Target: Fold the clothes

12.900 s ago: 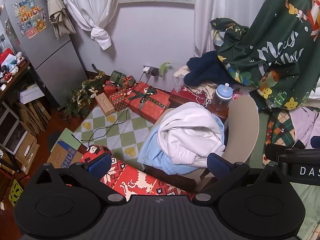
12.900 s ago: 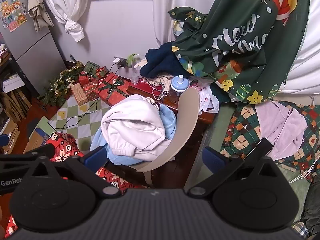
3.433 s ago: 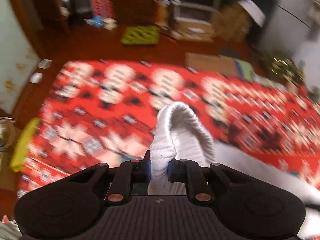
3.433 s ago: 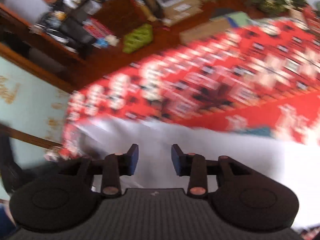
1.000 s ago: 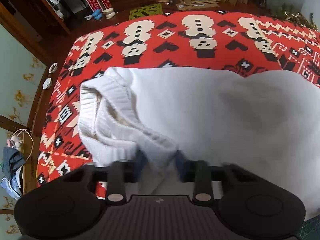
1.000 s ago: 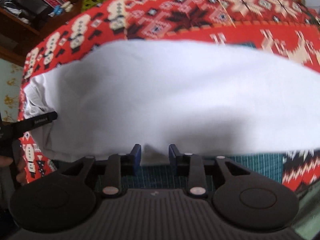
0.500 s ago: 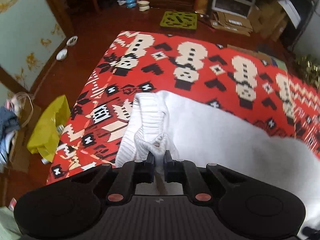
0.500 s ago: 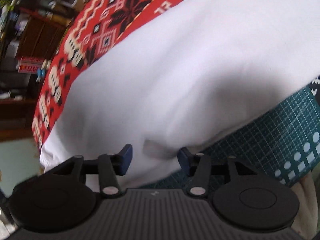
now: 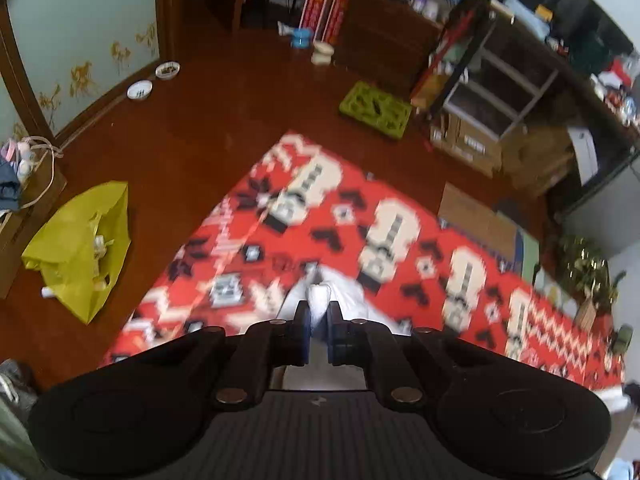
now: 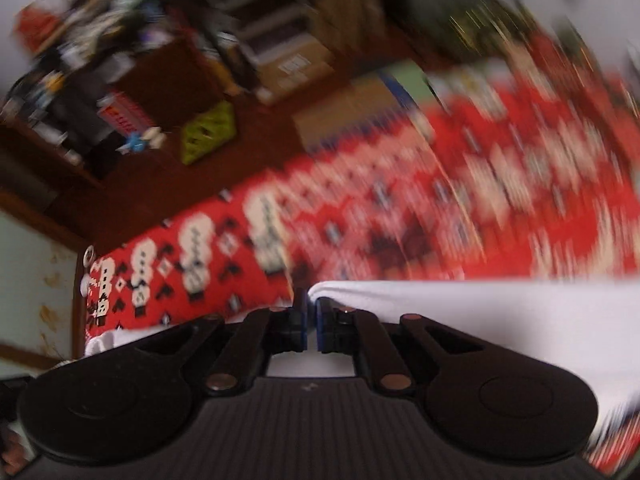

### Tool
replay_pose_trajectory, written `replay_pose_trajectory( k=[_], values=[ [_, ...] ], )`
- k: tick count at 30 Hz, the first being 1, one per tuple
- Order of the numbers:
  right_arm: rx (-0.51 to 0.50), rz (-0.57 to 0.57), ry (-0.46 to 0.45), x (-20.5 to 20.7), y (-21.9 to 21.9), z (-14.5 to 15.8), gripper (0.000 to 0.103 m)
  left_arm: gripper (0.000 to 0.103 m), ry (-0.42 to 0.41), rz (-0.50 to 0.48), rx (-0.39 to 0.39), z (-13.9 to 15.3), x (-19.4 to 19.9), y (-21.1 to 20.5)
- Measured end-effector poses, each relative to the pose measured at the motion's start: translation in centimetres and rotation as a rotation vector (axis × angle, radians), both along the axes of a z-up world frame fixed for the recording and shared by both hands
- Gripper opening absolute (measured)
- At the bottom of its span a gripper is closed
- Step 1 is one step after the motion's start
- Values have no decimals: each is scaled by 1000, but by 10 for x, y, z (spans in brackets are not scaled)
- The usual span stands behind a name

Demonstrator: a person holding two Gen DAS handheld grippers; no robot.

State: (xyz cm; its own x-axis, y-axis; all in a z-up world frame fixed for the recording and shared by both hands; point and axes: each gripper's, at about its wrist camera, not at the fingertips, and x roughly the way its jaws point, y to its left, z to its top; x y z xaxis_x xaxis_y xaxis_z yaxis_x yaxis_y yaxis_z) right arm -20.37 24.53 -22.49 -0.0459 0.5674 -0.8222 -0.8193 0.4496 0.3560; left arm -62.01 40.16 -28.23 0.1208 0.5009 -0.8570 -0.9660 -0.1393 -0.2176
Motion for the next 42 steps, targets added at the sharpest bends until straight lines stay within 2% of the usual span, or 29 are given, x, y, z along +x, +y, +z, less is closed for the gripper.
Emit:
replay_pose_trajectory(
  k=[3, 4, 6, 7, 10, 11, 12, 13, 15, 20, 21, 23, 24, 27, 29, 32, 34, 38, 39, 42],
  values=[
    [55, 93, -59, 6, 55, 5, 4, 10, -41, -10, 28, -1, 9, 21],
    [70, 124, -72, 9, 75, 4, 4, 14, -67, -31, 43, 0, 12, 26],
    [71, 146, -117, 9, 112, -5, 7, 33, -72, -73, 69, 4, 23, 34],
    [56, 152, -136, 8, 131, -12, 9, 47, -52, -91, 81, 6, 28, 35],
    [26, 155, -152, 2, 165, -26, 35, 60, 29, -149, 106, 6, 40, 28],
    [33, 158, -146, -2, 163, -27, 45, 65, 54, -167, 103, 4, 42, 24],
    [39, 162, -141, -7, 162, -28, 56, 66, 73, -177, 88, 0, 41, 19],
    [40, 173, -146, -13, 156, -29, 63, 66, 92, -186, 71, -5, 41, 14],
    [36, 199, -164, -26, 138, -31, 86, 67, 119, -197, 14, -17, 36, 2],
    [-24, 295, -184, -64, 76, -47, 102, 71, 165, -186, -127, -43, 15, -38],
    [-40, 313, -191, -71, 64, -51, 102, 73, 169, -184, -138, -46, 12, -47],
    [-74, 356, -211, -86, 42, -59, 102, 87, 176, -192, -155, -53, 8, -64],
    [-93, 379, -223, -93, 32, -64, 102, 88, 180, -202, -160, -56, 9, -71],
    [-162, 417, -251, -111, 0, -87, 103, 88, 178, -279, -164, -75, 20, -87],
    [-208, 410, -240, -115, -7, -103, 103, 88, 214, -305, -183, -90, 31, -86],
    [-253, 388, -216, -119, -13, -126, 103, 88, 192, -282, -167, -107, 37, -83],
    [-270, 367, -214, -120, -15, -139, 103, 87, 163, -254, -184, -116, 37, -79],
    [-314, 314, -238, -117, -8, -160, 103, 85, 166, -203, -215, -133, 37, -75],
    [-329, 305, -235, -116, -6, -164, 103, 87, 179, -198, -212, -136, 37, -75],
    [-318, 289, -258, -118, -7, -168, 103, 103, 229, -210, -222, -145, 42, -76]
  ],
)
